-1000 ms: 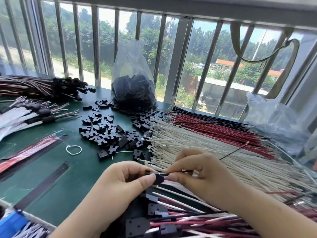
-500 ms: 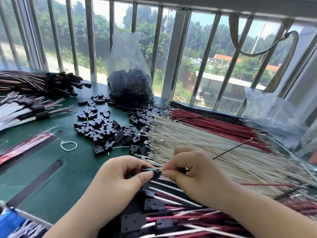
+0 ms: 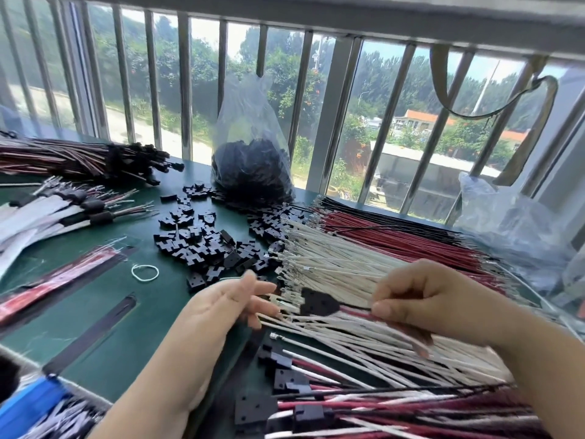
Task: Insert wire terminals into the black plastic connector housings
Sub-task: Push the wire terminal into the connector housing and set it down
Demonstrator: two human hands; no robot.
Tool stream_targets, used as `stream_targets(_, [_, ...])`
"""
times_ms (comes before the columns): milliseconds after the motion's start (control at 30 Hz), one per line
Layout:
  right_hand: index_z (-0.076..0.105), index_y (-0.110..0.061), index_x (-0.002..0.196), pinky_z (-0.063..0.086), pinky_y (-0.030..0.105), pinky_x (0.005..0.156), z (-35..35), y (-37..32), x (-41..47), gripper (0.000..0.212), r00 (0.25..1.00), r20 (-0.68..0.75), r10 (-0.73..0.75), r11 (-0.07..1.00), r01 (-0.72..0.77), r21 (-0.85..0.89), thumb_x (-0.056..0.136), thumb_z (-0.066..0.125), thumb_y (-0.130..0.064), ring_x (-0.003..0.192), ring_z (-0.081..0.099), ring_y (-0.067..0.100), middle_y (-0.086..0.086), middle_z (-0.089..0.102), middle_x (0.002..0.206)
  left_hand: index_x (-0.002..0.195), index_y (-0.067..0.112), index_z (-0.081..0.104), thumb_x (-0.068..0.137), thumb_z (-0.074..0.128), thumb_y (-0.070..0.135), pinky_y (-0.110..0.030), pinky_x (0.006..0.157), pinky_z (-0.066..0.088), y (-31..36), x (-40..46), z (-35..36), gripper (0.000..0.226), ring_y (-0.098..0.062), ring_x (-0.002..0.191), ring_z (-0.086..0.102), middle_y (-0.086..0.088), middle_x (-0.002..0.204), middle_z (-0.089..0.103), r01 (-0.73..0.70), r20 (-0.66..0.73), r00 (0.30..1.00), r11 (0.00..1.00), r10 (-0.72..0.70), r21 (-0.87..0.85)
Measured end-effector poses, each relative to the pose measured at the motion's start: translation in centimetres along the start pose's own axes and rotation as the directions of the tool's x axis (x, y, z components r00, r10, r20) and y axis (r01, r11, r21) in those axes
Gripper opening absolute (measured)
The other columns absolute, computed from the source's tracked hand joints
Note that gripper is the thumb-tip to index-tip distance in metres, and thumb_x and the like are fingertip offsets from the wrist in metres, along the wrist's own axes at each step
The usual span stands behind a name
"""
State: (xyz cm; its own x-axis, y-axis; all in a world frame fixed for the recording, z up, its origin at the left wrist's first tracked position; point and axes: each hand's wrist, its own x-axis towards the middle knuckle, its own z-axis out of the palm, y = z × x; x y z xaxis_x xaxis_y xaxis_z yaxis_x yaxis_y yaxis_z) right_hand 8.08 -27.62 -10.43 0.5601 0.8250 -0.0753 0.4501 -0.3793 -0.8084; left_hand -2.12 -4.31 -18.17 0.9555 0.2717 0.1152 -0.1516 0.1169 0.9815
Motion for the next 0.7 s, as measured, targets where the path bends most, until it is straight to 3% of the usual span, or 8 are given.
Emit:
stream_targets(67, [0.075,-0.025,0.092,0.052,0.026,0.062,-0.4,-0.3,-0.8,0.014,0.978,0.207,0.008,1.0,-0.013,0.023,0.086,0.066,-0.034,0.065,0.064,0.012,-0.003,0.068,0.071,0.083,0.016,0.074,0.063,0.051,0.061,-0.034,0.072,0.043,0.1,0.0,-0.3,0.055,-0.015,0.067,0.056,-0.011,0.08,0.072,0.015,-0.015,1.0,0.998,-0.016,-0.068])
stream_targets(167, [0.071,-0.031,0.107,0.05,0.025,0.082,0.5,-0.6,-1.2,0.018,0.916,0.399,0.048,0.987,0.017,-0.159,0.091,0.063,-0.03,0.089,0.067,0.008,-0.009,0.072,0.097,0.07,0.007,0.068,0.067,0.052,0.049,-0.03,0.066,0.045,0.3,0.0,-0.2,0.045,-0.015,0.063,0.057,-0.011,0.072,0.068,0.008,0.016,1.0,0.998,-0.007,-0.064])
stream_targets(233, [0.072,-0.035,0.104,0.05,0.023,0.073,1.7,-0.7,-0.3,0.018,0.954,0.294,0.064,0.988,-0.019,-0.153,0.093,0.059,-0.028,0.076,0.067,0.012,-0.008,0.074,0.093,0.067,0.004,0.063,0.076,0.051,0.038,-0.025,0.063,0.049,0.8,0.2,0.0,0.037,-0.016,0.062,0.058,-0.009,0.067,0.066,0.01,0.064,0.998,1.0,-0.008,-0.029])
stream_targets(300, [0.073,-0.031,0.095,0.05,0.017,0.058,3.3,0.0,1.1,0.017,0.995,-0.007,0.1,0.983,-0.1,-0.154,0.093,0.059,-0.022,0.062,0.066,0.007,-0.013,0.072,0.079,0.064,0.005,0.059,0.085,0.05,0.026,-0.021,0.06,0.051,1.2,0.9,-0.1,0.031,-0.016,0.061,0.058,-0.009,0.065,0.065,0.026,0.082,0.996,1.0,-0.025,-0.009])
stream_targets(367, [0.072,-0.03,0.091,0.047,0.01,0.056,5.2,0.7,2.5,0.01,0.98,-0.188,0.063,0.916,-0.132,-0.379,0.09,0.062,-0.028,0.062,0.065,0.0,-0.021,0.067,0.072,0.064,0.007,0.058,0.093,0.046,0.015,-0.021,0.062,0.052,1.7,1.5,-0.3,0.032,-0.017,0.062,0.06,-0.009,0.066,0.066,0.043,0.097,0.994,0.999,-0.046,0.032])
stream_targets(467, [0.069,-0.032,0.099,0.051,0.019,0.071,7.4,1.0,3.4,0.018,0.988,-0.132,-0.074,0.725,-0.038,-0.687,0.089,0.058,-0.042,0.077,0.058,0.0,-0.02,0.06,0.088,0.068,0.009,0.063,0.093,0.05,0.014,-0.027,0.063,0.056,2.7,1.5,-2.1,0.029,-0.02,0.064,0.065,-0.008,0.071,0.07,0.037,0.1,0.993,0.976,-0.06,0.215])
stream_targets(600, [0.064,-0.021,0.087,0.045,0.026,0.057,8.0,1.0,3.6,0.024,0.975,-0.1,-0.199,0.572,0.032,-0.82,0.094,0.044,-0.032,0.071,0.057,0.014,-0.008,0.057,0.088,0.067,0.018,0.067,0.09,0.056,0.014,-0.029,0.043,0.052,4.0,1.3,-6.0,0.025,-0.016,0.046,0.059,-0.008,0.064,0.068,-0.061,-0.031,0.996,0.916,0.08,0.398])
stream_targets(700, [0.051,-0.022,0.084,0.038,0.026,0.056,8.0,0.9,3.4,0.016,0.969,-0.105,-0.225,0.614,0.058,-0.787,0.093,0.041,-0.031,0.068,0.05,0.013,-0.009,0.051,0.086,0.066,0.03,0.068,0.086,0.064,0.017,-0.025,0.049,0.045,3.5,2.4,-7.9,0.024,0.0,0.045,0.052,0.007,0.063,0.068,-0.066,-0.144,0.958,0.68,0.247,0.73])
